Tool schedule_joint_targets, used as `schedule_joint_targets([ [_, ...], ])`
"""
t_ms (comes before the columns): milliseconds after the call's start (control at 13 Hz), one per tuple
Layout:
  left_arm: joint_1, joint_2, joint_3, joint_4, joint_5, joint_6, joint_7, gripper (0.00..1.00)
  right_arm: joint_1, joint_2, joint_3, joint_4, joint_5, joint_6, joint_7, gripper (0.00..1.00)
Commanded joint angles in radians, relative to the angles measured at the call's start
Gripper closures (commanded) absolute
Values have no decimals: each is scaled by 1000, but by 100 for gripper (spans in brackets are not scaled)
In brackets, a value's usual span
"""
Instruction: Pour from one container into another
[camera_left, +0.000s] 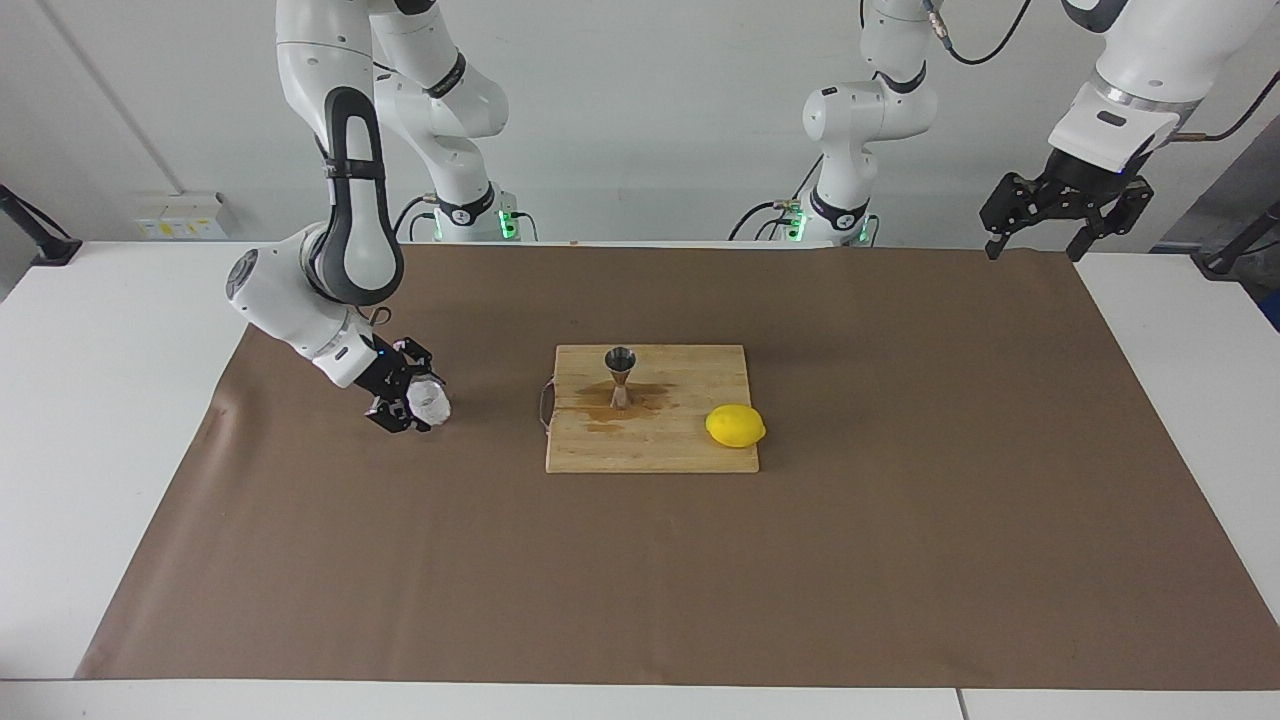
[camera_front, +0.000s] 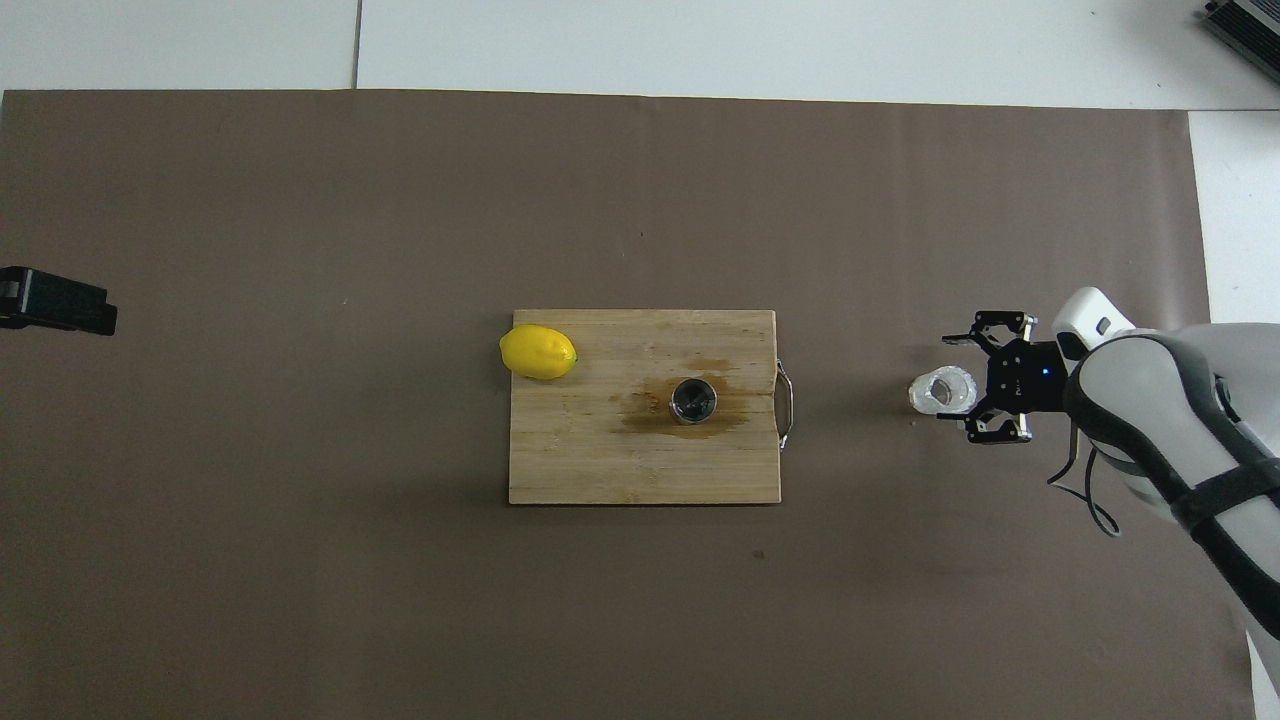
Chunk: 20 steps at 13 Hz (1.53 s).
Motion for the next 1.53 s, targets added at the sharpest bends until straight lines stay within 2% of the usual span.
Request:
schedule_joint_targets([
  [0, 9, -12, -2, -14, -4, 20, -6, 0, -15, -87, 8, -4, 11, -29, 125, 0],
  [307, 9, -9, 0, -12, -4, 23, -10, 0, 1, -137, 7, 45, -38, -31, 321, 0],
  [460, 9, -12, 0, -12, -4, 20, -13, 0, 5, -177, 22, 77, -192, -43, 555, 0],
  [767, 9, -15, 0, -14, -4, 21, -14, 0, 54, -181, 50, 269, -444, -172, 1046, 0],
  [921, 11, -24, 1, -17, -4, 18, -14, 0, 54, -176, 73, 349, -529, -224, 1294, 0],
  [1228, 9, -21, 1, -15, -4, 21, -14, 0, 60, -173, 80, 441, -650, -305, 1697, 0],
  [1458, 12, -23, 3, -12, -5, 13, -13, 0, 109, -130, 80, 582, -782, -477, 1995, 0],
])
